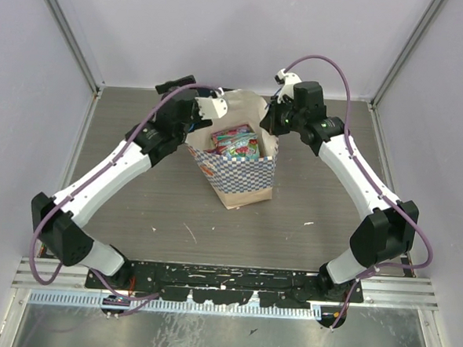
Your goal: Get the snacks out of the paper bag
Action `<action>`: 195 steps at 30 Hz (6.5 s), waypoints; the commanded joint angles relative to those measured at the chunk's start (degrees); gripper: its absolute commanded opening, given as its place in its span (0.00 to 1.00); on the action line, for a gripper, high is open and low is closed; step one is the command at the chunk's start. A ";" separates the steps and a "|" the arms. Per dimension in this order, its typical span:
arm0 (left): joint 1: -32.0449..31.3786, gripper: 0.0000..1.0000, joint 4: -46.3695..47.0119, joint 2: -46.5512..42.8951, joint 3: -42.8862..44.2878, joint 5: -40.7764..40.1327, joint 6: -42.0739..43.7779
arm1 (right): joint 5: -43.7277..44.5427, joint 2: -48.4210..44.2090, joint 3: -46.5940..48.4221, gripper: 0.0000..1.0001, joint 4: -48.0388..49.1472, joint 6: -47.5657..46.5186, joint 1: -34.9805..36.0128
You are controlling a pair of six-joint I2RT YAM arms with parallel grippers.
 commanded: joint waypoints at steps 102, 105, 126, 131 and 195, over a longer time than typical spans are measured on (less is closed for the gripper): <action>0.53 0.98 17.42 -11.11 -6.62 -6.35 -54.93 | -5.41 -4.50 -2.28 0.18 11.78 4.77 -3.97; 0.56 0.98 17.25 -14.13 -8.50 -0.52 -57.37 | -5.59 -4.23 -2.19 0.18 11.78 4.74 -4.07; 4.23 0.98 6.67 -15.35 -7.18 19.09 -57.25 | -6.44 -5.11 -2.58 0.18 11.17 4.19 -4.16; 5.74 0.98 -9.38 -14.78 -1.36 23.74 -53.80 | -6.25 -5.73 -2.70 0.19 10.60 3.32 -4.53; 9.18 0.98 -28.16 -0.95 32.08 29.43 -40.03 | 2.53 -10.97 8.83 1.00 -1.09 11.51 -5.71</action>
